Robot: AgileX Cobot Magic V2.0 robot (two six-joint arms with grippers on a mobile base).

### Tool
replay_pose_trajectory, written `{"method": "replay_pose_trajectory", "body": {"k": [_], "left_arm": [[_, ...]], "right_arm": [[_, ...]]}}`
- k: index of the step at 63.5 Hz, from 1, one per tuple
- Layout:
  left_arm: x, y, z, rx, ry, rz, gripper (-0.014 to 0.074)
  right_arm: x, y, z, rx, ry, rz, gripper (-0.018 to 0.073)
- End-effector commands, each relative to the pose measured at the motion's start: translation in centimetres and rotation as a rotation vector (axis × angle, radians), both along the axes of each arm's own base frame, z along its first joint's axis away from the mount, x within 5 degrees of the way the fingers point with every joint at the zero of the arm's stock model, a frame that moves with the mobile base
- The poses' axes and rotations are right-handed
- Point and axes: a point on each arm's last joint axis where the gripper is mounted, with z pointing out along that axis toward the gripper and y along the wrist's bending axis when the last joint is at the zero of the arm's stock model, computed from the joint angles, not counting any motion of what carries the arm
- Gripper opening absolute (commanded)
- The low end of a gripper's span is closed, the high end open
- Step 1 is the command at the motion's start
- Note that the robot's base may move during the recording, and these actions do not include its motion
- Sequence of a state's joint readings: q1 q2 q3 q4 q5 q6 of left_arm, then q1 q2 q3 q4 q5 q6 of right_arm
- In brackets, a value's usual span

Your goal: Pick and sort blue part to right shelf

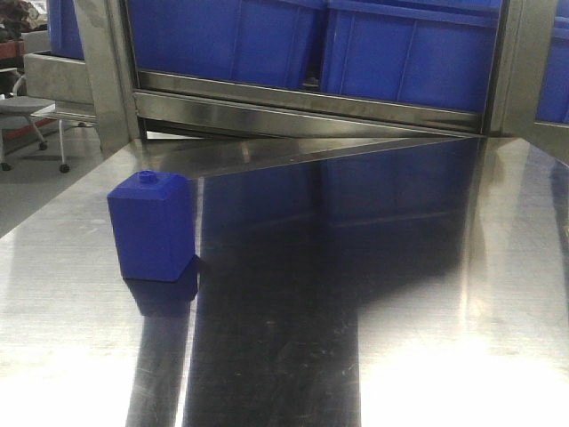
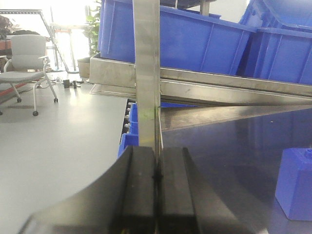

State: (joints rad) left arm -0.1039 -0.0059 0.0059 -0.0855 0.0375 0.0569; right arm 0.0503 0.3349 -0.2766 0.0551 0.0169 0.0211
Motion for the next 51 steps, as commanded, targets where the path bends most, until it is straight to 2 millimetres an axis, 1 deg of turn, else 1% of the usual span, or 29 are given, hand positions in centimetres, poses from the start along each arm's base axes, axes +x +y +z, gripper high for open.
{"method": "replay_pose_trajectory", "body": {"k": [1, 8, 14, 21, 29, 32, 35, 38, 44, 47, 51], "left_arm": [[-0.2, 0.0, 1.0, -0.026, -0.072, -0.008, 0.0134], [-0.3, -0.2, 2.6, -0.027, -0.01, -0.034, 0.0134], [-0.1, -0.4, 4.5, -0.036, -0.003, -0.063, 0.0134], [0.8, -0.8, 6.3, -0.035, 0.028, -0.101, 0.0134], [2.3, -1.5, 7.3, -0.027, 0.073, -0.154, 0.0162], [2.8, -1.9, 7.8, -0.023, 0.093, -0.18, 0.0209], [3.4, -2.3, 8.1, -0.023, 0.119, -0.208, 0.0286], [4.1, -2.8, 8.3, -0.02, 0.145, -0.234, 0.0405], [5.4, -3.8, 8.8, -0.059, 0.208, -0.271, 0.0583], [6.1, -4.2, 9.3, -0.085, 0.232, -0.281, 0.0632], [7.1, -4.9, 9.7, -0.095, 0.277, -0.294, 0.0649]], "right_arm": [[-0.1, -0.1, 1.9, -0.007, -0.125, -0.014, 0.0425], [-0.1, -0.1, 1.9, -0.007, -0.125, -0.014, 0.0425], [-0.1, -0.1, 1.9, -0.007, -0.125, -0.014, 0.0425], [-0.1, -0.1, 1.9, -0.007, -0.125, -0.014, 0.0425], [-0.1, -0.1, 1.9, -0.007, -0.125, -0.014, 0.0425], [-0.1, -0.1, 1.9, -0.007, -0.125, -0.014, 0.0425], [-0.1, -0.1, 1.9, -0.007, -0.125, -0.014, 0.0425], [-0.1, -0.1, 1.9, -0.007, -0.125, -0.014, 0.0425], [-0.1, -0.1, 1.9, -0.007, -0.125, -0.014, 0.0425], [-0.1, -0.1, 1.9, -0.007, -0.125, -0.014, 0.0425], [-0.1, -0.1, 1.9, -0.007, -0.125, -0.014, 0.0425]]}}
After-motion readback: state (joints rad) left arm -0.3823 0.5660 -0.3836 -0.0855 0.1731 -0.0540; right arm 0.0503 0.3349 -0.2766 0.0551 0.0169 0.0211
